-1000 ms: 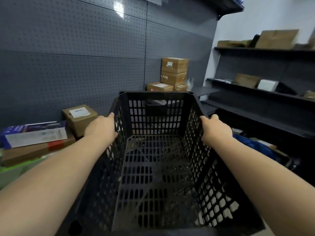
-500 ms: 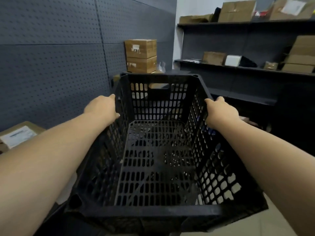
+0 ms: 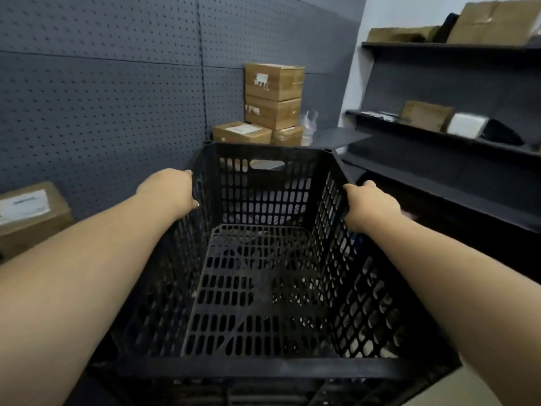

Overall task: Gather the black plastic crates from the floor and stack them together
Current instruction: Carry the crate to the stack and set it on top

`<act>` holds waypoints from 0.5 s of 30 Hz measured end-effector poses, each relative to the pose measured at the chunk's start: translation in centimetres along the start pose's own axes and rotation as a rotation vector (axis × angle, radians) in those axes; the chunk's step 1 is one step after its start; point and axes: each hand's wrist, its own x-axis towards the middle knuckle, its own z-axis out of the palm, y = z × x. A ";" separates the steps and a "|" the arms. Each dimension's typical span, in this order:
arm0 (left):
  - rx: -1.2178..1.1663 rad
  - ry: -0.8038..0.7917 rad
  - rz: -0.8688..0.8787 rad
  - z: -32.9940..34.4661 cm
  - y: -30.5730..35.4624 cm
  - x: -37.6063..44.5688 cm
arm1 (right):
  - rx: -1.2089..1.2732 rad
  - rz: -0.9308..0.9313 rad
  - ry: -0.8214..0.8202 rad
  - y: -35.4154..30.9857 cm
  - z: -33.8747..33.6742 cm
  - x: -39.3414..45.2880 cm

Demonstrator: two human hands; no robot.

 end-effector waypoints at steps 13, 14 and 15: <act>0.009 -0.019 -0.240 0.1 1.4 -1.8 | 0.039 -0.304 -0.060 -0.3 0.9 9.4; -0.003 -0.014 -0.255 0.2 1.7 -1.6 | 0.045 -0.312 -0.062 -0.2 1.1 10.1; -0.024 -0.007 -0.275 0.2 1.9 -1.5 | 0.049 -0.324 -0.057 -0.2 1.1 10.8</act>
